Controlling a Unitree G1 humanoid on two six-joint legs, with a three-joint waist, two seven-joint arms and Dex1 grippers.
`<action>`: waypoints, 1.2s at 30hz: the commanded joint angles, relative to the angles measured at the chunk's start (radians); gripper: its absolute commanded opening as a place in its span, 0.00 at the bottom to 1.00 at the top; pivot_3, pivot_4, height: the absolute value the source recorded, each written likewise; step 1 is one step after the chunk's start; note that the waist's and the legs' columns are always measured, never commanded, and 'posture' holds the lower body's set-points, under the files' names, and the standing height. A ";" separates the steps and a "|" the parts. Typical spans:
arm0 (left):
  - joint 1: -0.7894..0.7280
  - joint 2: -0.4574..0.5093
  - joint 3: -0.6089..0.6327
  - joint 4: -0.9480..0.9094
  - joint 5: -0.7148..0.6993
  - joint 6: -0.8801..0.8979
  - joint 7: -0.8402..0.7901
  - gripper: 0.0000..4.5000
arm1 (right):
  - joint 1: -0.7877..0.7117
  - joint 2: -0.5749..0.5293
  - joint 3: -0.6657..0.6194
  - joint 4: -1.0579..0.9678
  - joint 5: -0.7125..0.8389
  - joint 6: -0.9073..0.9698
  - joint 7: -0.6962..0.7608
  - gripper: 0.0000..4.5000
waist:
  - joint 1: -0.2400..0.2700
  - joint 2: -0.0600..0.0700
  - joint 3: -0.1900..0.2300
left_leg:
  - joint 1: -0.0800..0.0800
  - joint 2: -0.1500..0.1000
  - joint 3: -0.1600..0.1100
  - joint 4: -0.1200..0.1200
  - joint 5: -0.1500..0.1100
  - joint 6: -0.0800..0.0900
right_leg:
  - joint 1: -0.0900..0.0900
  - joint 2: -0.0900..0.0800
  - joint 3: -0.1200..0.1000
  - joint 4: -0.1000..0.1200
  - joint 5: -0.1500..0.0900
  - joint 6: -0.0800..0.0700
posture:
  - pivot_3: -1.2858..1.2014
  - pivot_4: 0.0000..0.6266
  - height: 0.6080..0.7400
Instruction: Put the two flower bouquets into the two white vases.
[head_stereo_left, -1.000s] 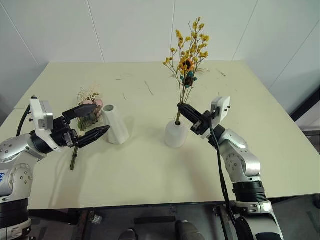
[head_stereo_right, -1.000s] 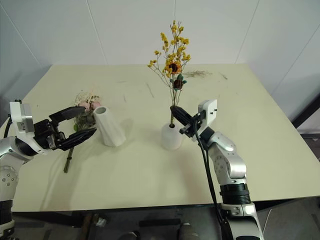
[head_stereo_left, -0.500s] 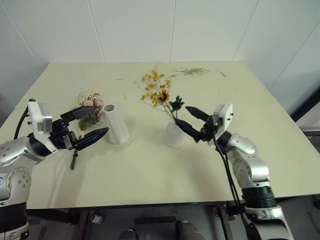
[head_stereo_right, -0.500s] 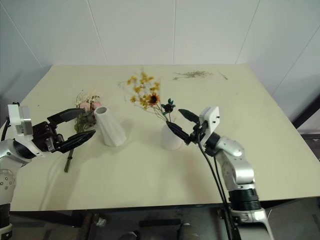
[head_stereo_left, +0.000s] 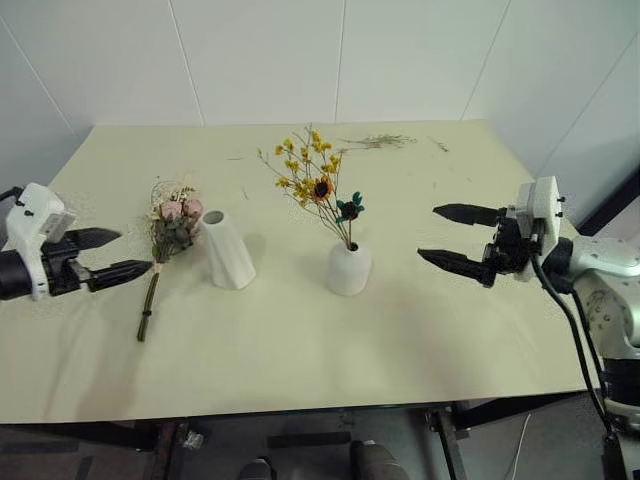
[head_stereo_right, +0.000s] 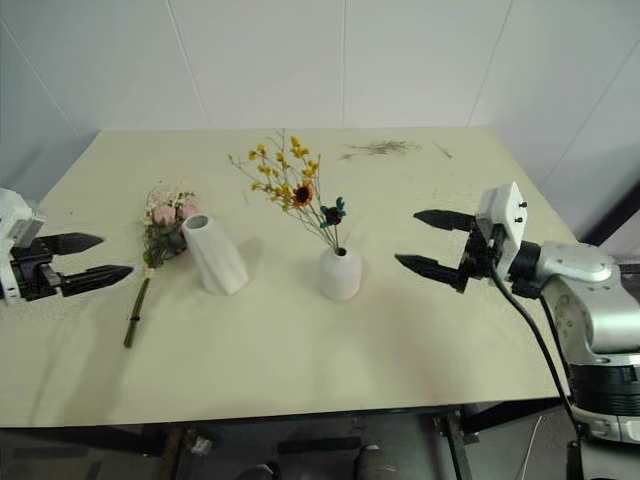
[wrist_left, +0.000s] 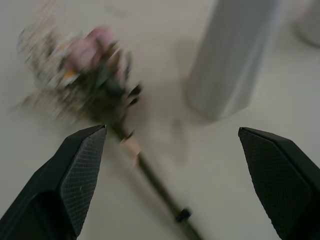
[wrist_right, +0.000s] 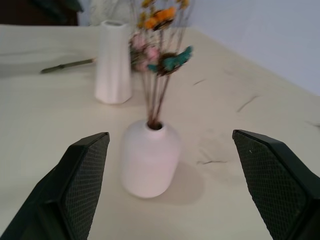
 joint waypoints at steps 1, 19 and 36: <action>-0.052 0.031 -0.079 0.056 0.054 0.052 -0.010 1.00 | -0.010 -0.034 0.007 -0.034 0.020 0.010 0.066 0.93 | 0.002 0.000 0.000 | 0.000 0.000 0.000 0.000 0.000 0.000 | 0.000 0.000 0.000 0.000 0.000 0.000 | 0.52 0.24 1.00; -0.503 -0.218 -0.523 0.355 0.383 0.183 0.051 1.00 | -0.129 -0.026 0.065 -0.055 0.016 0.060 0.125 0.93 | 0.022 0.000 0.000 | -0.003 0.000 0.000 0.002 -0.001 0.000 | -0.003 0.000 0.000 0.004 0.002 0.007 | 0.52 0.24 1.00; -0.587 -0.286 -0.521 0.499 0.448 0.192 0.014 0.36 | -0.089 -0.023 0.035 -0.155 0.077 0.119 0.114 0.93 | 0.030 0.000 0.000 | -0.004 -0.001 0.000 0.004 -0.001 0.000 | -0.004 0.000 0.000 0.007 0.002 0.007 | 0.52 0.24 1.00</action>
